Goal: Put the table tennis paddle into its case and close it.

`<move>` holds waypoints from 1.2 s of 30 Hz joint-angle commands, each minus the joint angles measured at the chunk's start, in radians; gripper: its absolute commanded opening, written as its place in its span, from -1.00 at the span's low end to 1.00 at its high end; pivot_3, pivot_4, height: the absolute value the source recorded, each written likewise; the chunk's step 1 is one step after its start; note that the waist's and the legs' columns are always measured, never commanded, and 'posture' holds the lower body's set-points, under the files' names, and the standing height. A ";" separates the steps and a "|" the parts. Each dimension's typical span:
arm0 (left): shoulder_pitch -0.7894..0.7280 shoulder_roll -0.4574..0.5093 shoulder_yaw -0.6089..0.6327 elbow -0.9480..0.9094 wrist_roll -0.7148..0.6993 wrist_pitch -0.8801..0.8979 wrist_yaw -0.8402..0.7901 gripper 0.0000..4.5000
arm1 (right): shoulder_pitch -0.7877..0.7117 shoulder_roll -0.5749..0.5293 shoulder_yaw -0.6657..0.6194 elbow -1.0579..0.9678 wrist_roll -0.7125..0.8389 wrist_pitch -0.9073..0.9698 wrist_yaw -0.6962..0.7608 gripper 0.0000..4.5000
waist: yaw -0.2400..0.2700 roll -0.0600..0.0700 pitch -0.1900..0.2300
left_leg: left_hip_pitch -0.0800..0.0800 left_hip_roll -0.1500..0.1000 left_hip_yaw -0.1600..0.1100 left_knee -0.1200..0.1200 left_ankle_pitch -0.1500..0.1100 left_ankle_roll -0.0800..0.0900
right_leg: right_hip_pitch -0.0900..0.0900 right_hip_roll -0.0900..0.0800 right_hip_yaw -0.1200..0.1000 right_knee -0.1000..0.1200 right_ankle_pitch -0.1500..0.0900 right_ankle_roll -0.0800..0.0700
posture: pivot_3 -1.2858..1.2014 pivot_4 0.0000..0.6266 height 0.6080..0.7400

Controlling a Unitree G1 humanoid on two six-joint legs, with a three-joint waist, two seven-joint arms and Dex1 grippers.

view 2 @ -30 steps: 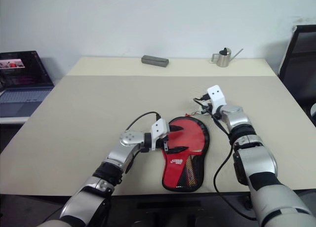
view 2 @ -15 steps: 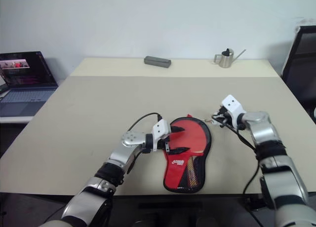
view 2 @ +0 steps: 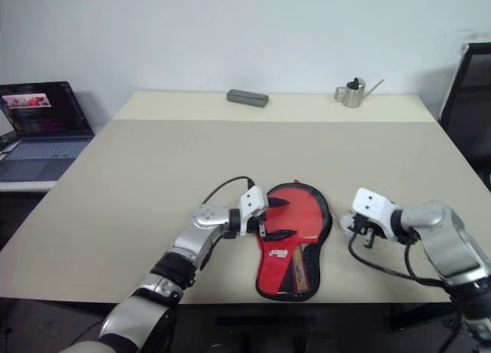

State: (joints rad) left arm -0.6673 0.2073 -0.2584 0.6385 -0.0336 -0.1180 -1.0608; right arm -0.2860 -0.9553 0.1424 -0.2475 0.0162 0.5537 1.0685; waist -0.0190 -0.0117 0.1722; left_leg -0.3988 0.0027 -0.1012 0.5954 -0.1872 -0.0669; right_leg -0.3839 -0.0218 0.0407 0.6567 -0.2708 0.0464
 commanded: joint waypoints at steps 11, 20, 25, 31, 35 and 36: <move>0.021 -0.013 -0.089 0.078 0.060 0.015 -0.029 1.00 | 0.338 -0.222 -0.035 -0.386 0.156 -0.080 0.179 -0.87 | 0.025 0.000 -0.006 | 0.000 -0.007 -0.006 0.000 -0.004 0.005 | 0.010 -0.004 -0.001 -0.012 -0.004 0.005 | 0.03 -0.52 1.00; 0.018 -0.013 -0.097 0.078 0.061 0.013 -0.041 1.00 | 0.278 -0.180 0.025 -0.352 0.143 -0.076 0.128 -0.88 | 0.026 -0.004 -0.010 | 0.001 -0.009 -0.006 0.002 -0.005 0.006 | 0.012 -0.007 -0.002 -0.012 -0.005 0.007 | 0.03 -0.52 1.00; 0.020 -0.012 -0.098 0.072 0.061 0.015 -0.040 1.00 | 0.228 -0.134 0.035 -0.302 0.131 -0.029 0.081 -0.88 | 0.021 -0.005 -0.011 | 0.001 -0.009 -0.006 0.002 -0.005 0.006 | 0.012 -0.007 -0.002 -0.012 -0.005 0.007 | 0.03 -0.52 1.00; 0.026 -0.011 -0.099 0.063 0.060 0.017 -0.037 1.00 | 0.188 -0.146 -0.049 -0.293 0.247 0.099 0.114 -0.45 | 0.019 -0.005 -0.011 | 0.001 -0.009 -0.006 0.005 -0.005 0.006 | 0.013 -0.007 -0.002 -0.010 -0.005 0.007 | 0.03 -0.52 1.00; 0.020 -0.018 -0.099 0.064 0.059 0.018 -0.032 1.00 | 0.134 -0.117 -0.138 -0.298 0.391 0.303 0.089 -0.01 | 0.018 -0.005 -0.011 | 0.001 -0.009 -0.006 0.006 -0.005 0.006 | 0.013 -0.007 -0.002 -0.010 -0.005 0.007 | 0.03 -0.52 1.00; 0.018 -0.020 -0.098 0.065 0.058 0.019 -0.030 1.00 | 0.120 -0.120 -0.167 -0.291 0.420 0.342 0.086 -0.01 | 0.018 -0.005 -0.011 | 0.001 -0.009 -0.006 0.006 -0.005 0.006 | 0.013 -0.007 -0.002 -0.010 -0.005 0.007 | 0.03 -0.52 1.00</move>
State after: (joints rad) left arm -0.6805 0.1816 -0.3115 0.6574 -0.0323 -0.1212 -1.0926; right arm -0.1402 -1.0733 0.0441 -0.5237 0.3613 0.8233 1.1524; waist -0.0008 -0.0171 0.1617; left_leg -0.3982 -0.0061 -0.1075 0.6019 -0.1926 -0.0610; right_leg -0.3712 -0.0285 0.0391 0.6469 -0.2757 0.0540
